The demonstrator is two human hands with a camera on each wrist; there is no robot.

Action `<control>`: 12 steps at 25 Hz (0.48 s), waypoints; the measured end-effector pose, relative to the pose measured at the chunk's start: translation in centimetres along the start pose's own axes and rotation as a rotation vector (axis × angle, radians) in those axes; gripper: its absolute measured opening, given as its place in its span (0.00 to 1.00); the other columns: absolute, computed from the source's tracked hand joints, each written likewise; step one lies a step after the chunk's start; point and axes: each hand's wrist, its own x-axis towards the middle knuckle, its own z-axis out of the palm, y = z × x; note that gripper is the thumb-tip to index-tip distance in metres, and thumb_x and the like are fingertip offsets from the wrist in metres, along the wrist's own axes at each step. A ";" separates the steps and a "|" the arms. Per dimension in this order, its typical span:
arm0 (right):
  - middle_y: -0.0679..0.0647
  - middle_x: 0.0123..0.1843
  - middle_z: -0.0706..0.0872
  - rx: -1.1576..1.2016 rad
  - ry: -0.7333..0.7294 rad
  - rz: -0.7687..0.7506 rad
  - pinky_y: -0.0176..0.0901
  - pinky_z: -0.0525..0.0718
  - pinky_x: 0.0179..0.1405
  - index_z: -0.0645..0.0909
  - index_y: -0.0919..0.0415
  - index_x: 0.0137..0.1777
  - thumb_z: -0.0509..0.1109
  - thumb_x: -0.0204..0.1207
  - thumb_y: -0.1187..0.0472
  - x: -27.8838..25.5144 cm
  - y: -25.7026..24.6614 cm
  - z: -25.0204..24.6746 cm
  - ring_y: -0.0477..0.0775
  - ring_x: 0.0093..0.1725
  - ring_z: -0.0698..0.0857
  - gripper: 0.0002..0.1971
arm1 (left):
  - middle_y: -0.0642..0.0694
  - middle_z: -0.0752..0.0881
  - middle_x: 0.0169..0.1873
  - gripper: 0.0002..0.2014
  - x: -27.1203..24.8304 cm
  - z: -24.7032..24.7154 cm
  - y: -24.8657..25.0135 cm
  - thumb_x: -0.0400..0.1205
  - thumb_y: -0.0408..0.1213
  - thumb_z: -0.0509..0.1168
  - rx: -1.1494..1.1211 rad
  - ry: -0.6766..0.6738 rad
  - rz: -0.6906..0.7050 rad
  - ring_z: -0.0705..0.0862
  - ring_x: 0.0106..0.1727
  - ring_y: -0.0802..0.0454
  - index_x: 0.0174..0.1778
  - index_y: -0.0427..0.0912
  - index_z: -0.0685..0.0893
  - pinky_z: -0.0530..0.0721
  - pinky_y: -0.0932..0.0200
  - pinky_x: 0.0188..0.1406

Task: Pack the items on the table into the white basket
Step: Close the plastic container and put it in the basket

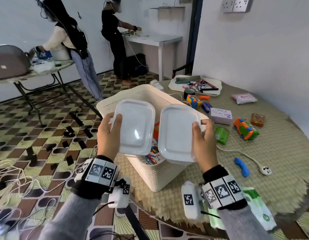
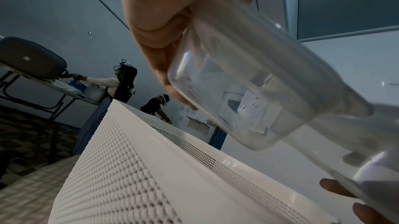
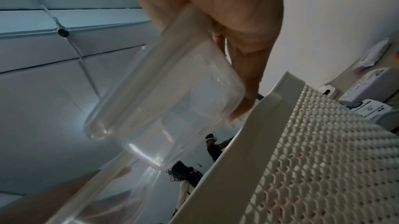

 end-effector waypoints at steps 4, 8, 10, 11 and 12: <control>0.44 0.35 0.74 -0.004 -0.052 -0.013 0.38 0.70 0.31 0.69 0.61 0.58 0.59 0.85 0.57 2.8 -1.2 1.4 0.37 0.32 0.76 0.08 | 0.39 0.80 0.54 0.15 2.9 0.4 -1.2 0.85 0.50 0.57 -0.011 0.047 -0.038 0.78 0.49 0.49 0.61 0.46 0.77 0.77 0.55 0.44; 0.47 0.39 0.76 -0.011 -0.079 -0.063 0.26 0.70 0.29 0.70 0.63 0.61 0.59 0.85 0.56 7.3 -1.6 2.8 0.38 0.34 0.74 0.12 | 0.46 0.79 0.49 0.09 6.0 1.4 -0.9 0.87 0.46 0.57 -0.021 0.073 -0.006 0.78 0.46 0.53 0.60 0.49 0.75 0.78 0.60 0.41; 0.48 0.40 0.76 -0.018 -0.077 -0.091 0.24 0.70 0.30 0.70 0.64 0.63 0.58 0.85 0.55 9.1 -1.8 3.4 0.39 0.34 0.74 0.13 | 0.44 0.79 0.52 0.10 7.6 2.0 -0.9 0.87 0.47 0.57 -0.008 0.073 0.004 0.79 0.48 0.52 0.61 0.50 0.75 0.79 0.58 0.42; 0.48 0.40 0.76 -0.023 -0.081 -0.105 0.23 0.70 0.31 0.70 0.64 0.63 0.58 0.85 0.55 10.2 -2.0 3.8 0.39 0.35 0.74 0.14 | 0.43 0.79 0.54 0.12 8.7 2.4 -0.9 0.86 0.48 0.57 0.007 0.075 0.009 0.80 0.50 0.50 0.63 0.50 0.75 0.80 0.56 0.44; 0.48 0.42 0.75 -0.028 -0.088 -0.114 0.22 0.70 0.31 0.69 0.65 0.64 0.58 0.85 0.56 10.7 -2.2 4.1 0.39 0.36 0.74 0.14 | 0.42 0.79 0.55 0.12 9.2 2.7 -0.7 0.86 0.49 0.57 0.020 0.073 0.018 0.80 0.52 0.49 0.63 0.51 0.75 0.80 0.54 0.45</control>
